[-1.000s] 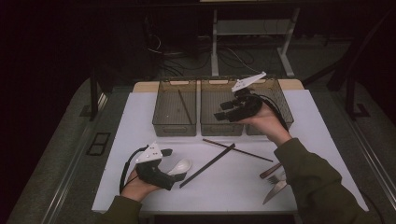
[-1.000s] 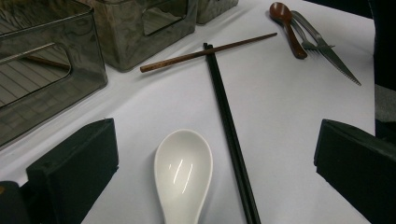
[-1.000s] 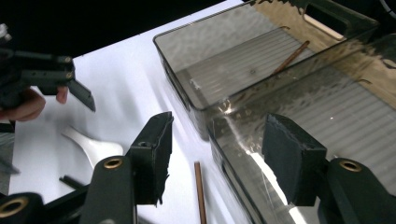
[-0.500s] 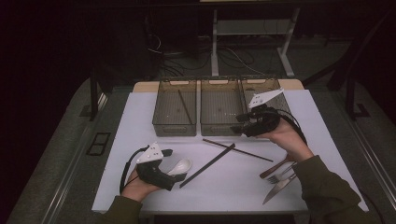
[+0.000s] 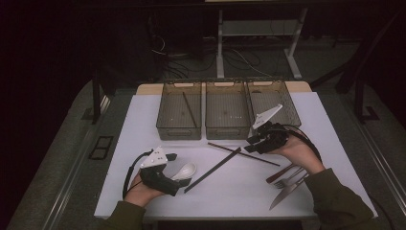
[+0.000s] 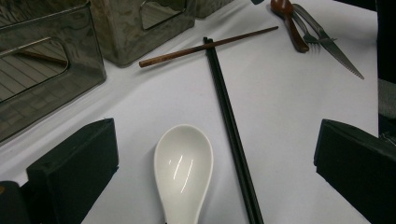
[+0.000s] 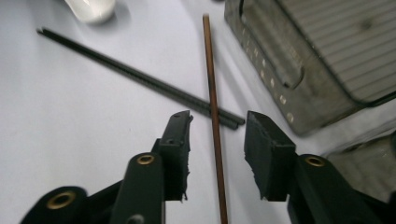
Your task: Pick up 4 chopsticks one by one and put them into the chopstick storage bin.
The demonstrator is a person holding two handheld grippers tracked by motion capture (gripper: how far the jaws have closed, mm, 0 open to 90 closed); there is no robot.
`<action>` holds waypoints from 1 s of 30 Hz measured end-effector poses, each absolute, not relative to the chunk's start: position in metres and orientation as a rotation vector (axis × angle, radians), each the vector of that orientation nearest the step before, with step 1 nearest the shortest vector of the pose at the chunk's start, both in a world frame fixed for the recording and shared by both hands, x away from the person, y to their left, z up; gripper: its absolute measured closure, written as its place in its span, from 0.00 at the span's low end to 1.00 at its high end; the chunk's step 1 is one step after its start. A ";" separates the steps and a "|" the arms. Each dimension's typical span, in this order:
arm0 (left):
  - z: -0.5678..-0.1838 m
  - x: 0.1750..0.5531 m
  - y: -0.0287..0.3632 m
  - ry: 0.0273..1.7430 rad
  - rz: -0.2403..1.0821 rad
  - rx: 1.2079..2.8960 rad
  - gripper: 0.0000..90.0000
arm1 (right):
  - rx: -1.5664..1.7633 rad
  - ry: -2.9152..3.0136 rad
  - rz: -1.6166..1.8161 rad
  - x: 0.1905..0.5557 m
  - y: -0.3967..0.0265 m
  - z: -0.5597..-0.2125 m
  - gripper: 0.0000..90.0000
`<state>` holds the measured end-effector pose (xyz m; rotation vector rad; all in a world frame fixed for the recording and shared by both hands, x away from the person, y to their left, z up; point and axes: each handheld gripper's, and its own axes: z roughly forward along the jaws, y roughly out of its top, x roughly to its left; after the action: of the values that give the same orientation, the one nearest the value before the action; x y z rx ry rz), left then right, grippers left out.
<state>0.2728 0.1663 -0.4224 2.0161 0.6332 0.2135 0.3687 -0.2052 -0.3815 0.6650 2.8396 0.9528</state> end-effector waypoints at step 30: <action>-0.423 0.272 0.165 0.626 0.219 2.024 0.00 | 0.585 3.004 0.588 0.381 -0.192 -0.423 0.86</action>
<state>0.2724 0.1650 -0.4231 2.0240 0.6263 0.2193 0.3809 -0.1918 -0.4234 0.5853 3.0044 0.5879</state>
